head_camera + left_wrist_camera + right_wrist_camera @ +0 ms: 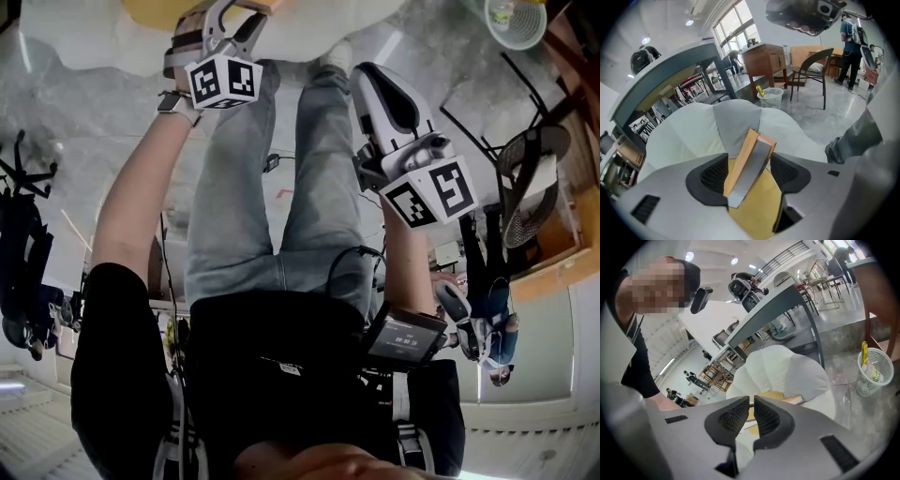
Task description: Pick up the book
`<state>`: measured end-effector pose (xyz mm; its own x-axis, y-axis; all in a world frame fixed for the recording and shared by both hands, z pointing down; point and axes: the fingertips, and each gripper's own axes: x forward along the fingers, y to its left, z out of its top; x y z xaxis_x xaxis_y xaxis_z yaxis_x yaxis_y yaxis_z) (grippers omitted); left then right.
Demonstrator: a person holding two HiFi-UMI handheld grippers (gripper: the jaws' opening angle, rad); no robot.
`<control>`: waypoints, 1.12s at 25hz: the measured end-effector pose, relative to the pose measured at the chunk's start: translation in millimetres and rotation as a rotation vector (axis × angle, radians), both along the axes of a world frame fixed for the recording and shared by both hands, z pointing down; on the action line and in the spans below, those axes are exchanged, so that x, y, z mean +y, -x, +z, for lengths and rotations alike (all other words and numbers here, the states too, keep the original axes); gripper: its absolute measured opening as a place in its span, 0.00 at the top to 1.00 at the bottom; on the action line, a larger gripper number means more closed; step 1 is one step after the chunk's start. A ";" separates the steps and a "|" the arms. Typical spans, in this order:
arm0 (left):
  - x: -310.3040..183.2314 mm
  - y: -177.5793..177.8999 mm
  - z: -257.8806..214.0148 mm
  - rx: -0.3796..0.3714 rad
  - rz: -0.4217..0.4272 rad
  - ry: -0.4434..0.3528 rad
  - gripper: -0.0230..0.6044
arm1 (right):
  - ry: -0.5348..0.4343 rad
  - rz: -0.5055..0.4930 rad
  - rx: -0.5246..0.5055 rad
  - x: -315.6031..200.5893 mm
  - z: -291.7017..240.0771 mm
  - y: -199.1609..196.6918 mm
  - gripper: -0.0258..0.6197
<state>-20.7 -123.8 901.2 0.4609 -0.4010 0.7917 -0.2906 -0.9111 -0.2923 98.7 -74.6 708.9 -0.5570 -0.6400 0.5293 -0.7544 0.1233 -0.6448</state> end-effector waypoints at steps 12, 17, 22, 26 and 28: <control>-30.4 23.4 -16.1 -0.010 0.025 -0.038 0.51 | -0.009 0.066 0.010 1.1 -18.4 32.2 0.89; -36.9 14.3 -7.1 -0.008 0.034 -0.036 0.51 | -0.006 0.088 0.011 4.5 -13.9 30.1 0.89; -33.4 -4.9 6.8 -0.016 0.068 -0.019 0.51 | 0.009 0.109 0.007 10.6 -3.3 15.7 0.89; -32.1 -13.9 17.6 -0.027 0.087 -0.002 0.51 | 0.013 0.114 0.007 11.3 1.3 7.2 0.89; -32.5 -17.7 23.5 -0.034 0.085 0.010 0.51 | 0.016 0.118 0.008 11.4 3.3 1.6 0.89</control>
